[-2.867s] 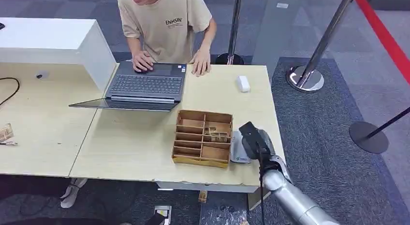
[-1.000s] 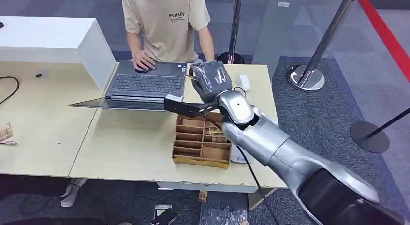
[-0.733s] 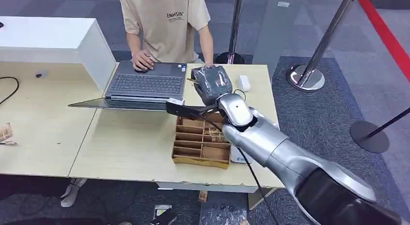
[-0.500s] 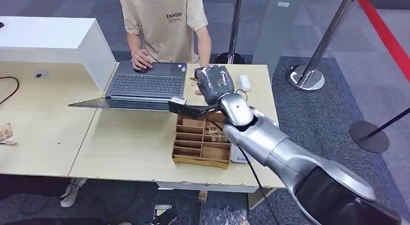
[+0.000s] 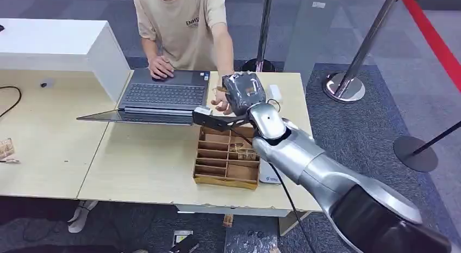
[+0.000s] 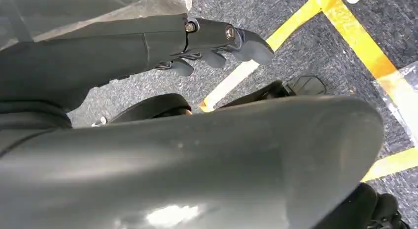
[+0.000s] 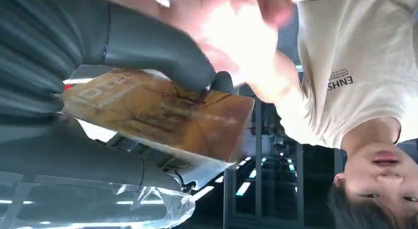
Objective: Pass the card to the sensor for recognition and then transmit it.
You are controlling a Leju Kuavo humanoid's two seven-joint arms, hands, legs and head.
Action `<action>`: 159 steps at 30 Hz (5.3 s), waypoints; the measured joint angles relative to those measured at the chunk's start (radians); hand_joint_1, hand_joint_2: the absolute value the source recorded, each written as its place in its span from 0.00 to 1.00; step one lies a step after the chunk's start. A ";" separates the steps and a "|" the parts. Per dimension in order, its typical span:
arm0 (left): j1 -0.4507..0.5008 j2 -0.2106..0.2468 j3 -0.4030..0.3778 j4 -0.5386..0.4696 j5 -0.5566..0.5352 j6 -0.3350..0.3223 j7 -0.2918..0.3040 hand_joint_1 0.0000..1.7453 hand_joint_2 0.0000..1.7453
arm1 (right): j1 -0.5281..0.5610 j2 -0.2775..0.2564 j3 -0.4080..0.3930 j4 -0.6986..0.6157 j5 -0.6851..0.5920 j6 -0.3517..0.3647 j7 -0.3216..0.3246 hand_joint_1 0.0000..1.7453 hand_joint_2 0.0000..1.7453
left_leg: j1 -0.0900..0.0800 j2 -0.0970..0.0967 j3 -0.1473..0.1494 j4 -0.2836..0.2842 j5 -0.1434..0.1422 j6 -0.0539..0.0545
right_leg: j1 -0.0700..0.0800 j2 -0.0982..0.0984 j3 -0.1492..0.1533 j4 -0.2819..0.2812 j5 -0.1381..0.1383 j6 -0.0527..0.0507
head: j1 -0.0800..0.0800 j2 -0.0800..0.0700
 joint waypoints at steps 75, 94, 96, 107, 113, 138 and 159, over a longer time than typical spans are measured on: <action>0.020 0.030 0.011 0.000 0.003 0.006 -0.017 0.00 0.00 | 0.470 -0.250 -0.213 -0.507 -0.294 -0.016 -0.057 0.53 1.00 | 0.000 0.000 -0.001 0.000 0.000 0.000 | 0.000 0.000 -0.001 0.000 0.000 0.000 | 0.000 0.000; 0.019 0.033 0.020 0.000 -0.013 0.006 -0.007 0.00 0.00 | 0.460 -0.244 -0.198 -0.428 -0.312 -0.017 -0.053 0.77 1.00 | 0.000 0.000 -0.001 0.000 0.000 0.000 | 0.000 0.000 -0.001 -0.001 0.000 0.000 | 0.000 0.000; 0.019 0.033 0.021 0.000 -0.016 0.005 -0.005 0.00 0.00 | 0.458 -0.244 -0.198 -0.422 -0.314 -0.018 -0.061 0.77 1.00 | 0.000 0.000 -0.001 0.000 0.000 0.000 | 0.000 0.000 -0.001 -0.001 0.000 0.000 | 0.000 0.000; 0.023 0.030 0.034 0.000 -0.010 0.007 -0.008 0.00 0.00 | 0.439 -0.246 -0.201 -0.364 -0.323 -0.050 -0.090 0.12 1.00 | 0.000 0.000 -0.001 0.000 0.000 0.000 | 0.000 0.001 -0.001 -0.001 0.000 0.000 | 0.000 0.000; 0.031 0.030 0.035 0.000 -0.002 0.021 -0.020 0.00 0.00 | 0.458 -0.245 -0.207 -0.393 -0.309 -0.064 -0.059 0.08 1.00 | 0.000 0.000 0.000 0.000 0.000 0.000 | 0.000 0.001 0.000 -0.001 0.000 0.000 | 0.000 0.000; 0.040 0.031 0.035 0.000 -0.013 0.024 -0.021 0.00 0.00 | 0.520 -0.268 -0.227 -0.569 -0.290 -0.036 -0.013 0.23 1.00 | 0.000 0.000 0.000 0.000 0.000 0.000 | 0.000 0.001 -0.001 -0.001 0.000 0.000 | 0.000 0.000; 0.040 0.030 0.059 0.000 0.000 0.030 -0.033 0.00 0.00 | 0.559 -0.283 -0.228 -0.583 -0.296 -0.010 -0.027 0.60 1.00 | 0.000 0.000 0.000 0.000 0.000 0.000 | 0.000 0.001 0.000 -0.001 0.000 0.000 | 0.000 0.000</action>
